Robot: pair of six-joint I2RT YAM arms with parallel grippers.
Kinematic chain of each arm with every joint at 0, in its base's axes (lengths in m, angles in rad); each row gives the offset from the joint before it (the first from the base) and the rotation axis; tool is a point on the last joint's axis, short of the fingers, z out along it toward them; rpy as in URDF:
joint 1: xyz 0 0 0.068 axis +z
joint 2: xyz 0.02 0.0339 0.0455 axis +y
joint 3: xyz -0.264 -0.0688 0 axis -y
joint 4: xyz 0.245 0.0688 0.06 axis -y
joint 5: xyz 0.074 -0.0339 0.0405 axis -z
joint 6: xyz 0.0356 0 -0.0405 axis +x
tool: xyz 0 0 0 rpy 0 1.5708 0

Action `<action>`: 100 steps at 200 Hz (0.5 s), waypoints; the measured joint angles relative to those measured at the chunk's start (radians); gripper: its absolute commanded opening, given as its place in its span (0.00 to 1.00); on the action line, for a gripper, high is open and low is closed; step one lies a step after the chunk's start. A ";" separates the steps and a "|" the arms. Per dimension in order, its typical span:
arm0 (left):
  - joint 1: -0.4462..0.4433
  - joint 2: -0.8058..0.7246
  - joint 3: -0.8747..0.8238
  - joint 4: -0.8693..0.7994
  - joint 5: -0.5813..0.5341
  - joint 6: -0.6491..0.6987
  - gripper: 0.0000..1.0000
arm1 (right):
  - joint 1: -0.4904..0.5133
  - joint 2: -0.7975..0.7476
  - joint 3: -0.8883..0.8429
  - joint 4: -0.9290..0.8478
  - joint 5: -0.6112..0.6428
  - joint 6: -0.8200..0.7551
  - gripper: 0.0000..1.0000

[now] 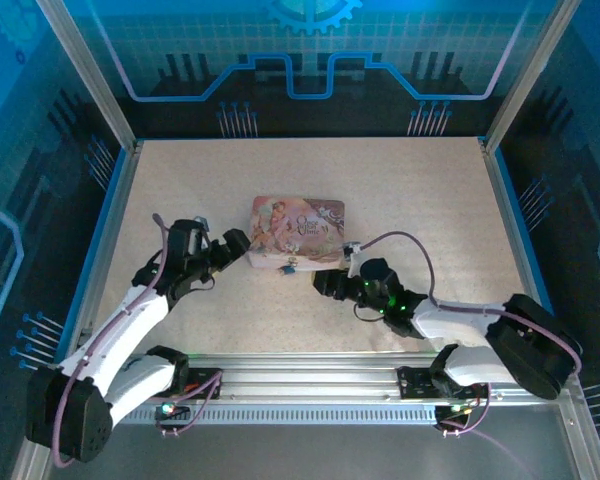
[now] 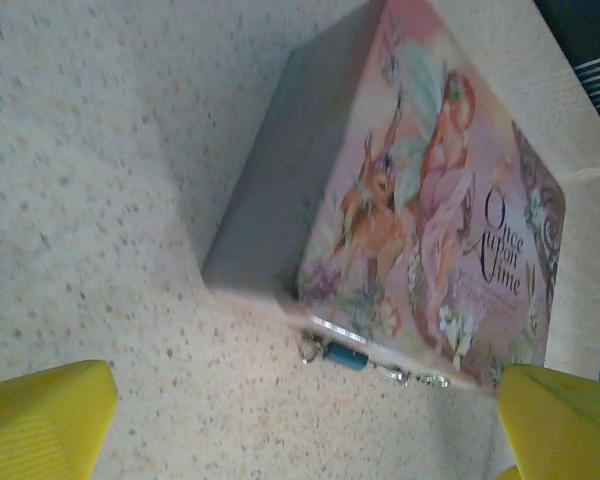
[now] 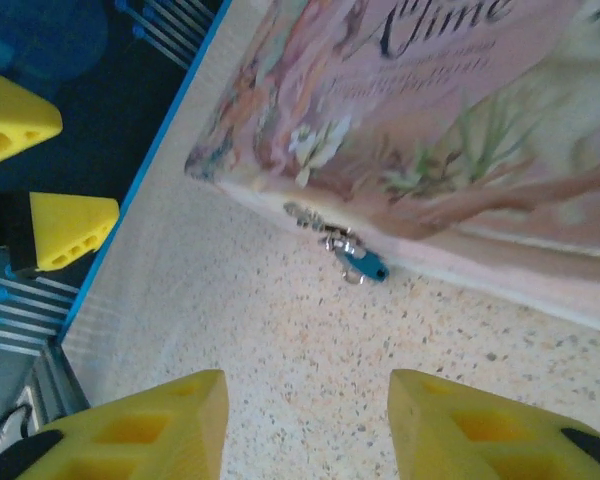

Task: Unlock a padlock with a key

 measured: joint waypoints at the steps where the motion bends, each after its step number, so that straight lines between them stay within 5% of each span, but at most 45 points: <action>1: 0.002 0.001 0.002 0.000 0.001 0.000 0.99 | -0.001 -0.002 0.000 -0.002 0.000 -0.003 0.57; 51: 0.114 0.192 0.092 0.041 0.101 0.133 0.84 | -0.062 -0.038 0.008 -0.079 -0.063 -0.045 0.71; 100: 0.118 0.400 0.187 0.093 0.184 0.187 0.79 | -0.063 -0.013 0.012 -0.079 -0.114 -0.046 0.71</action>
